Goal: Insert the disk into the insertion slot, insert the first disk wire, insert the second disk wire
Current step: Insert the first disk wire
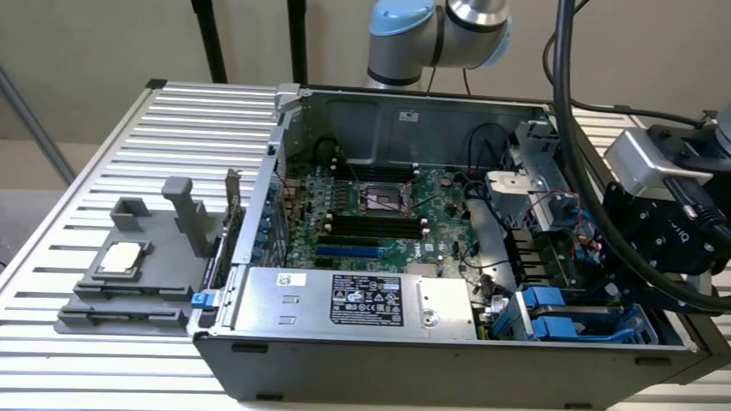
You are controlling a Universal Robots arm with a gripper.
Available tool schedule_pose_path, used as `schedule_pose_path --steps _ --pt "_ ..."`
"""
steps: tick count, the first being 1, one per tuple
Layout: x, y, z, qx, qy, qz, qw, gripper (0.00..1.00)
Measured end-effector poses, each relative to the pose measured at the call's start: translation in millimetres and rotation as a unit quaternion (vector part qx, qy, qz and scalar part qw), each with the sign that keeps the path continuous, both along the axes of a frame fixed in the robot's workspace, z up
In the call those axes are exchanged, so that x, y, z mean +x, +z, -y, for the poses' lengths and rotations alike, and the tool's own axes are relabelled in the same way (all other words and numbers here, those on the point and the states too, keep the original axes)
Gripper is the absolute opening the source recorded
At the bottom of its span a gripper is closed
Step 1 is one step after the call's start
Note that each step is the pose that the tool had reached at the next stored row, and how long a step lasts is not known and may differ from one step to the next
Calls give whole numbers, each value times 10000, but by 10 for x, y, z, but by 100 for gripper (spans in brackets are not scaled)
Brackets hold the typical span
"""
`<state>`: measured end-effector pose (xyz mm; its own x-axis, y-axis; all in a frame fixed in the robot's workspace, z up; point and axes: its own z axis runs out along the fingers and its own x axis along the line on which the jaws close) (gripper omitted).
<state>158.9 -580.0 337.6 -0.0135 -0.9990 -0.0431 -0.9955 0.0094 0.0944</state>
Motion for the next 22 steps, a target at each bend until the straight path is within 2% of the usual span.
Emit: schedule_pose_path --steps 22 --pt "35 -69 1 -23 0 -1 10000 17"
